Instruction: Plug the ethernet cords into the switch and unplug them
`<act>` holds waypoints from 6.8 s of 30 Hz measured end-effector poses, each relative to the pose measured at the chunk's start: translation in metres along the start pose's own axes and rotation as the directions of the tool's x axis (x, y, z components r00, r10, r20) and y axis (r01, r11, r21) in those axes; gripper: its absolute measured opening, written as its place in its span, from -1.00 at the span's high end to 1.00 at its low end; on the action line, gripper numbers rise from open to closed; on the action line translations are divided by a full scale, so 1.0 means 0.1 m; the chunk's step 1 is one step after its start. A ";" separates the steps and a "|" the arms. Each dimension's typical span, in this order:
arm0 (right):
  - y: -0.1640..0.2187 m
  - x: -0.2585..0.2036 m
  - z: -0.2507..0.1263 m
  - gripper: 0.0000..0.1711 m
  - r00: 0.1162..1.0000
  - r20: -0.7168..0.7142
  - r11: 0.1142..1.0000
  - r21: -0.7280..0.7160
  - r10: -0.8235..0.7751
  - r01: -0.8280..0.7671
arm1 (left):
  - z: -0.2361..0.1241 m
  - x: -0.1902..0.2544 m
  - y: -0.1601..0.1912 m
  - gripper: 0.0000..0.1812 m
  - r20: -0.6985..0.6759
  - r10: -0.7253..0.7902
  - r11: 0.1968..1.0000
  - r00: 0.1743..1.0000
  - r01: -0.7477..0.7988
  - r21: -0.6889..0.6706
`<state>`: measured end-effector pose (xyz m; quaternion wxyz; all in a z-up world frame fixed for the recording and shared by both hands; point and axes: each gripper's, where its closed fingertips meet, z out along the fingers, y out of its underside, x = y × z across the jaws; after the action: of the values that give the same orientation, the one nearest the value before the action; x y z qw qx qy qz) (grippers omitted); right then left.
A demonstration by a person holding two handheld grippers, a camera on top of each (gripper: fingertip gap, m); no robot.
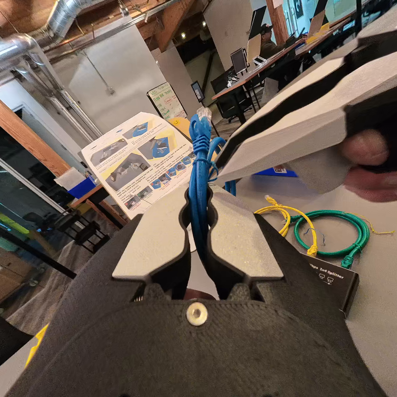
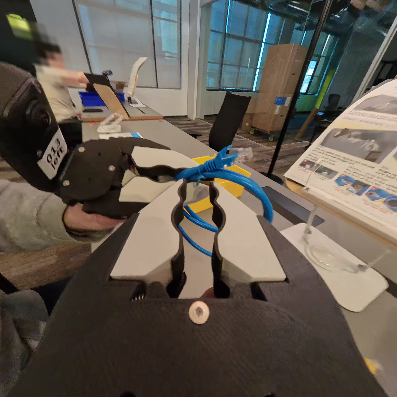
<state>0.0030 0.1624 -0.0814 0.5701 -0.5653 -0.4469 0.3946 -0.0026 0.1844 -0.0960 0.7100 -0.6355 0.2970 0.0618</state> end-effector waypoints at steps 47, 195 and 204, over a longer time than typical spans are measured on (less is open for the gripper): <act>-0.23 -0.05 -0.18 0.99 0.188 -0.376 0.317 -0.320 -0.907 0.893 | -0.06 0.08 -0.15 0.90 -0.078 -0.020 1.000 0.997 0.020 -0.004; -0.22 -0.16 -0.18 0.82 0.248 -0.421 0.378 -0.261 -0.872 0.888 | 0.03 -0.04 -0.02 0.95 -0.036 0.071 0.993 0.997 -0.074 -0.090; -0.16 -0.10 -0.18 1.00 0.661 -0.353 0.729 -0.099 -0.662 0.678 | 0.02 -0.03 -0.06 0.94 -0.022 0.088 0.993 0.996 -0.089 -0.080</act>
<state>0.0162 0.1465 -0.0658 0.7589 -0.4121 -0.5013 0.0543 -0.0015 0.1860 -0.0898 0.6777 -0.6503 0.3285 0.0993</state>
